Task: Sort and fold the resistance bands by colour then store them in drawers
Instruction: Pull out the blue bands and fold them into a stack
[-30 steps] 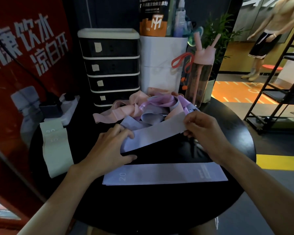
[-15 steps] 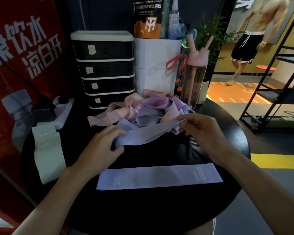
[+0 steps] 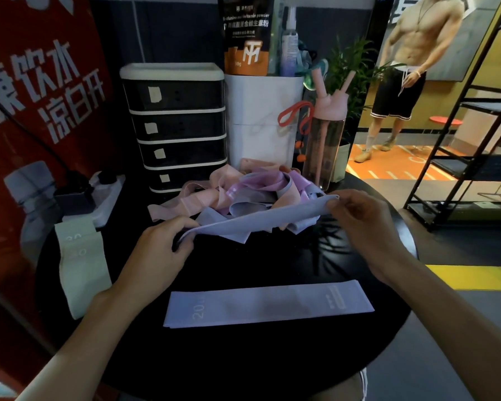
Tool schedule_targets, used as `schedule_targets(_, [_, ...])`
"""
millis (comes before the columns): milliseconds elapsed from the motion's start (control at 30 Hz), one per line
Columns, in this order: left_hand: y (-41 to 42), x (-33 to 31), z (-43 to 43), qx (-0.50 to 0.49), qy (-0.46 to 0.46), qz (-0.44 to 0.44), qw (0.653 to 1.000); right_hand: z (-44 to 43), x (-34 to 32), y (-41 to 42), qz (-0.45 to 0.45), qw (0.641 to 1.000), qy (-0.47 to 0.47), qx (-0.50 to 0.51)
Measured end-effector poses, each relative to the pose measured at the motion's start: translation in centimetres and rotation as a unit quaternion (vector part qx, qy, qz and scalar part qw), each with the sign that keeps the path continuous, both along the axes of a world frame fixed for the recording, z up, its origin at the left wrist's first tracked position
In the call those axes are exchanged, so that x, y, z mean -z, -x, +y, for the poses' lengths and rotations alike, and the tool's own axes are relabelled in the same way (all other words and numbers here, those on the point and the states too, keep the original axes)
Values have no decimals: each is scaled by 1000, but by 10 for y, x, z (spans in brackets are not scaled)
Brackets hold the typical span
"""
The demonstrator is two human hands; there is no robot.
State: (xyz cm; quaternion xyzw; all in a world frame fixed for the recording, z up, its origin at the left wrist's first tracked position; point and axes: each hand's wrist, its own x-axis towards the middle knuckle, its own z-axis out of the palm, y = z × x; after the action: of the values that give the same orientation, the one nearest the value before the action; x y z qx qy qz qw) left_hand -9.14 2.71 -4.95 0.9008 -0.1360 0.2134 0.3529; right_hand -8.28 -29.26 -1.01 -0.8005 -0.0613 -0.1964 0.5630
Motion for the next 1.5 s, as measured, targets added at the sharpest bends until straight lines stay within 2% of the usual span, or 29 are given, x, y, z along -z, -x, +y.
schedule_targets(100, [0,-2,4,-17,12,17,1000,-4,2,-1,14,999,27,27])
schedule_targets(200, [1,-4,5,-31,34,37,998,-5,2,1,27,999,0,31])
schedule_targets(367, [4,-13,4,-41,164,48,985,-8,5,2,34,998,-35,44])
schedule_targets(500, [6,-15,4,-55,273,78,957,-13,8,3,37,995,-71,57])
schedule_targets(567, [8,-14,4,-64,300,95,947,-14,10,5,34,995,-74,63])
schedule_targets(667, [11,-12,2,-62,284,94,952,-16,13,7,31,994,-76,73])
schedule_targets(767, [14,-12,-1,-41,194,90,976,-11,9,7,20,997,-57,56])
schedule_targets(933, [17,-20,-15,-28,79,53,995,12,-11,10,-6,999,-15,-43])
schedule_targets(1033, [17,-40,-38,40,115,21,992,29,-21,13,-29,995,16,-92])
schedule_targets(1133, [13,-61,-61,108,156,44,981,46,-30,17,-58,989,50,-126])
schedule_targets(1267, [5,-70,-76,201,100,94,970,56,-26,22,-82,984,75,-142])
schedule_targets(1367, [4,-69,-80,208,103,82,969,56,-23,27,-82,987,48,-132])
schedule_targets(1467, [5,-72,-86,192,178,57,963,54,-16,29,-18,987,-9,-157])
schedule_targets(1500, [6,-75,-89,182,212,53,959,55,-13,29,1,987,-1,-163])
